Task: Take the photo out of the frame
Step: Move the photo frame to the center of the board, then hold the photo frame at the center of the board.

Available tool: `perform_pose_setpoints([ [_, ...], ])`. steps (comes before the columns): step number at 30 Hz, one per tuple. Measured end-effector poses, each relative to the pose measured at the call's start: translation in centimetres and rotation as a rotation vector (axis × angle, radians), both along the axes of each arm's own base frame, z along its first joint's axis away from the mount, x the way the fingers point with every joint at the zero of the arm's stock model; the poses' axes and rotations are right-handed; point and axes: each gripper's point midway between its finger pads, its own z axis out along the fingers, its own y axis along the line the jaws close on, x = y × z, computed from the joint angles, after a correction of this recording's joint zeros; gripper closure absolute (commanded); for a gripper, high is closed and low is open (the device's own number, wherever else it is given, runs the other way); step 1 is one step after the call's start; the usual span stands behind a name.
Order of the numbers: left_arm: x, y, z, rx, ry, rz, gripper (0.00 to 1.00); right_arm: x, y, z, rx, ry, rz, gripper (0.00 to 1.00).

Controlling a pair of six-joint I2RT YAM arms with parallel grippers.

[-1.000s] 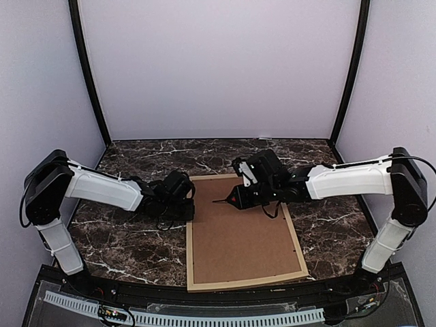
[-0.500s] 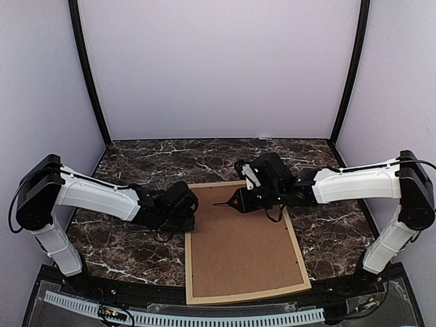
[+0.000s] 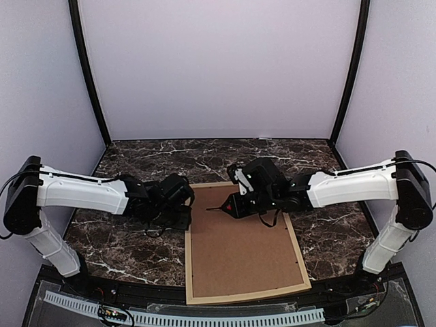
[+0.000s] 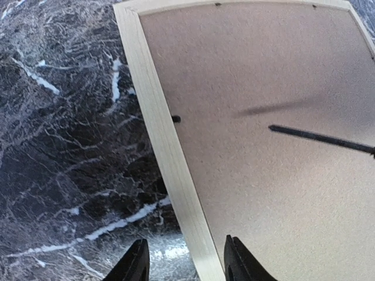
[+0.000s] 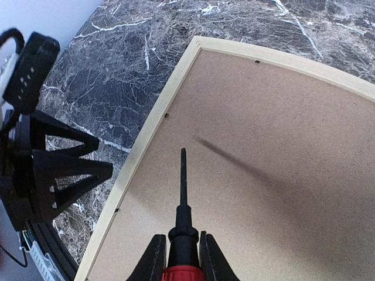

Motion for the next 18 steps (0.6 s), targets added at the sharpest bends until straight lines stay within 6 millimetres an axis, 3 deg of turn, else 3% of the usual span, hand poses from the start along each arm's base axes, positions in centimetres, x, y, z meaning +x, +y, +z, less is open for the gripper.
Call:
perform_pose_setpoints([
  [4,1.5,1.1,1.3,-0.044,-0.024,-0.009,0.56,0.2,0.8,-0.7,-0.006,0.009,0.002,1.00],
  [9,3.0,2.4,0.9,-0.100,-0.017,-0.028,0.58,0.8,2.0,-1.2,-0.011,0.015,0.008,1.00],
  [18,5.5,2.4,0.6,-0.255,-0.001,-0.054,0.69,1.7,4.4,-0.9,0.009,0.013,0.034,1.00],
])
